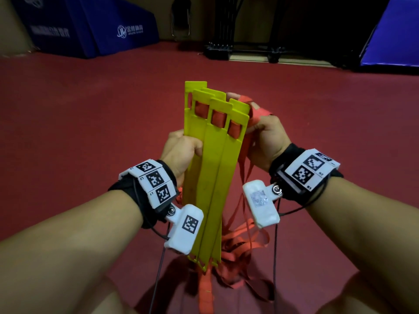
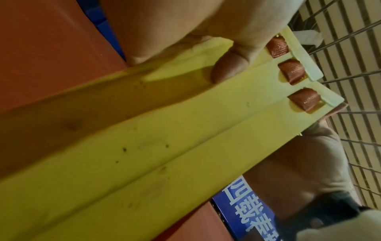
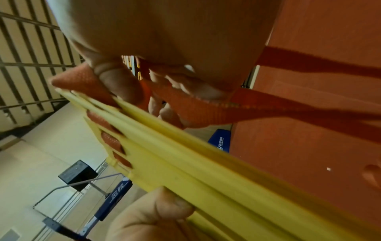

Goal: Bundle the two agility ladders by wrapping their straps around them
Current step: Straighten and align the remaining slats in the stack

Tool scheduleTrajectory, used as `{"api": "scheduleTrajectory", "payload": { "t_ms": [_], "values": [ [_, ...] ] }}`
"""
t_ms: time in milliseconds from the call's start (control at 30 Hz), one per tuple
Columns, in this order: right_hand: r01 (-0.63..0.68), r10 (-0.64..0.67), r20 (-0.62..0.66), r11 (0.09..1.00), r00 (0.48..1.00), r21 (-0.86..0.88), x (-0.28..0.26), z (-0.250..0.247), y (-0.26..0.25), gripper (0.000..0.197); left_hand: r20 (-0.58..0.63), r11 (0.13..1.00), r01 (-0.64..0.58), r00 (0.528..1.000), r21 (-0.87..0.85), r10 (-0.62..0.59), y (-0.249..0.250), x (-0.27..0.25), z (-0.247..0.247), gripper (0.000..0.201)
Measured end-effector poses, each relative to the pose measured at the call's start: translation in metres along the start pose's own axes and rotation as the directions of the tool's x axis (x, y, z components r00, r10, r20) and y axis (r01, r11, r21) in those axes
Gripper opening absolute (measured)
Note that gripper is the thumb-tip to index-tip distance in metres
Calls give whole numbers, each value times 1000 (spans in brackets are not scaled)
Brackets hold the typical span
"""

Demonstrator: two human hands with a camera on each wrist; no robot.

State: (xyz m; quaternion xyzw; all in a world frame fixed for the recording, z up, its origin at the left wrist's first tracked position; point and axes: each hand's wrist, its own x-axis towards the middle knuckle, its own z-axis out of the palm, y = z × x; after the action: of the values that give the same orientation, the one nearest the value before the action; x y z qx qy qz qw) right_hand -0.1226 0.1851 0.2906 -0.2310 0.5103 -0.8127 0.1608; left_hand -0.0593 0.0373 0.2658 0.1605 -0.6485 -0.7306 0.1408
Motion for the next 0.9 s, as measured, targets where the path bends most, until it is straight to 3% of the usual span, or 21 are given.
{"api": "scheduleTrajectory", "payload": {
  "t_ms": [67, 133, 200, 333, 433, 533, 633, 767, 833, 900],
  "values": [
    [-31, 30, 14, 997, 999, 68, -2, 0, 1, 79, -11, 1000, 3, 1000, 0, -3, 0, -1, 1, 31],
    [-64, 65, -2, 988, 998, 144, -1, 2, 2, 55, -4, 999, 32, 999, 8, -32, 1, -1, 0, 37],
    [-77, 84, -23, 973, 996, 217, -1, 4, 2, 41, -9, 999, 25, 1000, 24, -25, 3, -2, 0, 29],
    [-120, 131, -26, 957, 991, 265, -1, 7, 1, 49, -43, 999, 27, 999, 17, -27, 1, 0, -3, 25],
    [-111, 134, -121, 977, 984, 183, 0, 17, 9, 31, -13, 999, 16, 1000, 36, -16, 0, -2, -1, 35],
    [-65, 66, -222, 998, 973, 10, 0, 22, 22, 14, 112, 998, -66, 992, 4, 65, 0, -7, 8, 54],
    [-64, 46, -253, 996, 966, -63, -3, 28, 27, 37, 213, 994, -101, 971, -44, 108, -1, -11, 9, 77],
    [-30, -7, -282, 991, 959, -127, -3, 30, 23, 34, 406, 987, -134, 900, -91, 159, -9, -13, 2, 94],
    [-29, -33, -272, 975, 962, -220, -4, 30, 21, 32, 396, 979, -201, 901, 23, 176, -15, -11, 2, 115],
    [-20, -46, -238, 963, 970, -267, -5, 30, 21, 25, 315, 956, -269, 923, 121, 220, -17, -9, 1, 114]
  ]
}}
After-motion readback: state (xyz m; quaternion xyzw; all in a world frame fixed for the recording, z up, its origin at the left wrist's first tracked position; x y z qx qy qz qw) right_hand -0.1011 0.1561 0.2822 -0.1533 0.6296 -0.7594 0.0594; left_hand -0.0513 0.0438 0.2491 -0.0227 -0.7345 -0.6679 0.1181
